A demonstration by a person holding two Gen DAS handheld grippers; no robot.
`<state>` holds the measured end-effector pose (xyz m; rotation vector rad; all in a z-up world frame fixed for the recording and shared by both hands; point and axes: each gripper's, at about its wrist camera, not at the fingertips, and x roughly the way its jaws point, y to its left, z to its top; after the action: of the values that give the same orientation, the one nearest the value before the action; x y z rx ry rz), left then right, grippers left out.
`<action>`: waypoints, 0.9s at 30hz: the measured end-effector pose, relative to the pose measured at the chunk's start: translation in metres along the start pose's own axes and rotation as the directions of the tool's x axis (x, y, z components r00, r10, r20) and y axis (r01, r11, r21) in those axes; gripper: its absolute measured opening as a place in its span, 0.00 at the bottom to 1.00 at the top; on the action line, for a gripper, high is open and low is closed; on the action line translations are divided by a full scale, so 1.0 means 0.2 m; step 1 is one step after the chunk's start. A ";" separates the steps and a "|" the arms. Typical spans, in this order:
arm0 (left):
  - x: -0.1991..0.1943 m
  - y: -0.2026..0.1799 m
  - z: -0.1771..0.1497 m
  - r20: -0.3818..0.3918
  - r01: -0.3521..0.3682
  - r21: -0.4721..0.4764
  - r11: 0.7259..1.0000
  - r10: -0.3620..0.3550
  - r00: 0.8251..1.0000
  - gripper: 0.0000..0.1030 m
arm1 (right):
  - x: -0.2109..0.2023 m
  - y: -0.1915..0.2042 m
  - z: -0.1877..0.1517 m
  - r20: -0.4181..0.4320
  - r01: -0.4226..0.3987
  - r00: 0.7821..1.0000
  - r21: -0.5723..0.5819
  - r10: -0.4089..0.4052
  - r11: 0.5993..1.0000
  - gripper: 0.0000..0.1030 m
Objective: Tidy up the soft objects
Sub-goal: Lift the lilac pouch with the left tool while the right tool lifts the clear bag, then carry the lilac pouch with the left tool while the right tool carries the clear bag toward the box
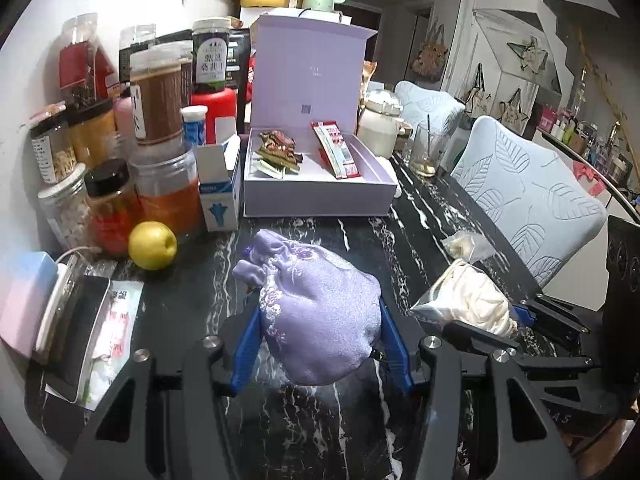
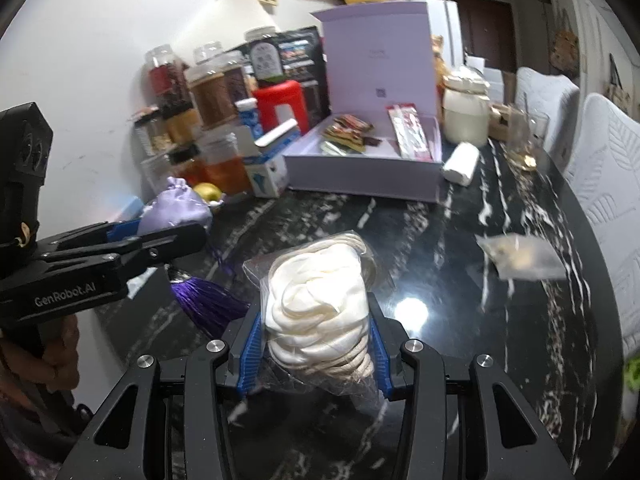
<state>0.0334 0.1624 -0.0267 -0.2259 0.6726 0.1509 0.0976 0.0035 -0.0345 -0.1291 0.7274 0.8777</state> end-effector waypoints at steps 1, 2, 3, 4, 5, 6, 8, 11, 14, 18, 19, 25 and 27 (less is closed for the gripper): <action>-0.01 0.00 0.01 0.004 0.002 0.000 1.000 -0.002 1.000 0.52 | -0.01 0.01 0.01 0.007 -0.007 1.000 -0.003 0.007 1.000 0.44; -0.01 0.00 0.02 0.011 0.004 0.000 1.000 -0.004 1.000 0.52 | -0.01 0.02 0.02 0.013 -0.014 1.000 -0.006 0.014 1.000 0.44; -0.02 -0.01 0.02 0.017 0.004 0.002 1.000 -0.004 1.000 0.52 | -0.02 0.03 0.03 0.020 -0.018 1.000 -0.009 0.019 1.000 0.44; -0.03 -0.01 0.03 0.021 0.005 0.004 1.000 -0.005 1.000 0.52 | -0.02 0.04 0.04 0.024 -0.021 0.999 -0.010 0.021 1.000 0.44; -0.03 -0.02 0.04 0.026 0.008 0.007 1.000 -0.008 1.000 0.52 | -0.03 0.04 0.05 0.030 -0.025 0.999 -0.013 0.025 1.000 0.44; -0.04 -0.02 0.05 0.029 0.010 0.008 1.000 -0.011 1.000 0.52 | -0.04 0.05 0.06 0.038 -0.029 0.999 -0.015 0.030 0.999 0.44; -0.05 -0.03 0.07 0.036 0.016 0.016 1.000 -0.017 0.999 0.52 | -0.05 0.05 0.08 0.048 -0.035 0.998 -0.016 0.035 0.999 0.44; -0.06 -0.04 0.11 0.050 0.020 0.029 0.999 -0.022 0.999 0.52 | -0.06 0.06 0.11 0.064 -0.037 0.997 -0.018 0.039 0.999 0.44; -0.07 -0.05 0.14 0.061 0.022 0.030 0.999 -0.024 0.998 0.52 | -0.08 0.06 0.15 0.080 -0.040 0.996 -0.027 0.042 0.999 0.44; -0.06 -0.03 0.23 0.087 0.022 0.026 0.999 -0.024 0.996 0.52 | -0.09 0.05 0.22 0.104 -0.038 0.994 -0.040 0.042 0.998 0.44; -0.06 -0.03 0.25 0.093 0.022 0.027 0.999 -0.025 0.995 0.52 | -0.10 0.05 0.23 0.112 -0.037 0.993 -0.041 0.041 0.998 0.44; -0.04 -0.03 0.40 0.137 0.008 0.042 0.999 -0.014 0.990 0.52 | -0.11 0.01 0.35 0.155 -0.034 0.987 -0.050 0.042 0.998 0.44; -0.03 -0.03 0.45 0.148 0.007 0.046 0.999 -0.013 0.989 0.52 | -0.10 -0.02 0.39 0.167 -0.030 0.985 -0.048 0.038 0.998 0.44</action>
<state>0.0839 0.1784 0.0461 -0.1724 0.5263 0.1410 0.1333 0.0188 0.0363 -0.0824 0.5538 0.9263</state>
